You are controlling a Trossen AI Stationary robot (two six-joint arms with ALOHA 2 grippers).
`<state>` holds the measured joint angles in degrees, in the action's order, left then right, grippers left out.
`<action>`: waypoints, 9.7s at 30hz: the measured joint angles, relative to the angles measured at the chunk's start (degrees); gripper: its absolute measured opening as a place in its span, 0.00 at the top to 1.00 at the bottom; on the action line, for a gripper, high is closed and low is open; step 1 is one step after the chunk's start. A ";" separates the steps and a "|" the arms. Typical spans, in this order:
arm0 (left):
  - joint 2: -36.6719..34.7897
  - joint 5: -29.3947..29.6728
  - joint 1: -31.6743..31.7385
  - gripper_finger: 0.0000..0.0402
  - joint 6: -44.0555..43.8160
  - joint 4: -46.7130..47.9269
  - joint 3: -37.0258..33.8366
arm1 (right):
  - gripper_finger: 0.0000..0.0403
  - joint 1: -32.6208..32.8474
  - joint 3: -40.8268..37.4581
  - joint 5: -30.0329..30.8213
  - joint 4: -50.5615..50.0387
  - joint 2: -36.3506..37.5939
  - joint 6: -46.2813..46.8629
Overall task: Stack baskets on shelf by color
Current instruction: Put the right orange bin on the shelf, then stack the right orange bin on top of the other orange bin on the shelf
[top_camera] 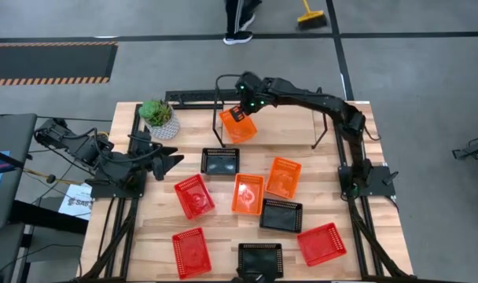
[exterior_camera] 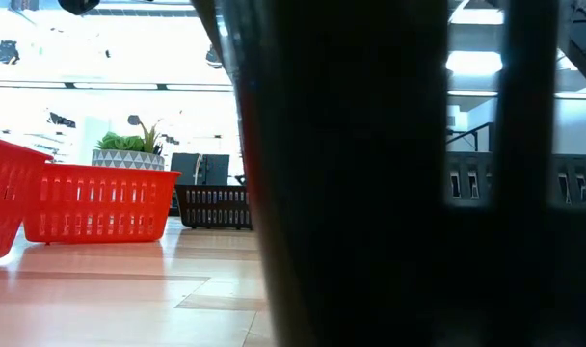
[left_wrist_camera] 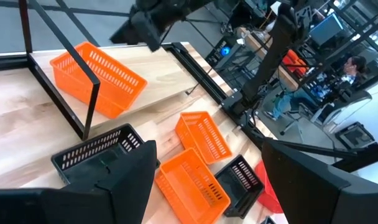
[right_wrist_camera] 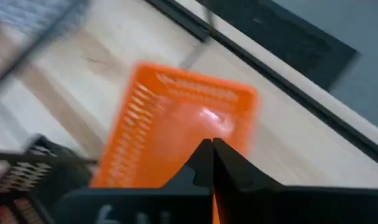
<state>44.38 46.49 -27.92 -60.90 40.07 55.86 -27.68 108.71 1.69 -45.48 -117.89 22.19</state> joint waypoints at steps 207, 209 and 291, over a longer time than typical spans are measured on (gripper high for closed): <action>1.40 1.89 -0.02 0.31 -6.43 1.66 0.00 | 0.98 4.29 -35.83 7.41 13.00 19.22 8.65; 1.40 1.91 0.00 0.31 -6.43 1.64 0.00 | 0.98 4.15 -35.83 7.59 13.23 19.22 8.66; 1.38 0.82 0.00 0.31 -5.81 1.69 0.00 | 0.98 33.70 -57.86 5.34 -2.16 33.78 67.87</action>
<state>45.76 47.31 -27.92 -66.72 41.76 55.86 6.02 50.85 7.03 -47.64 -84.11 90.06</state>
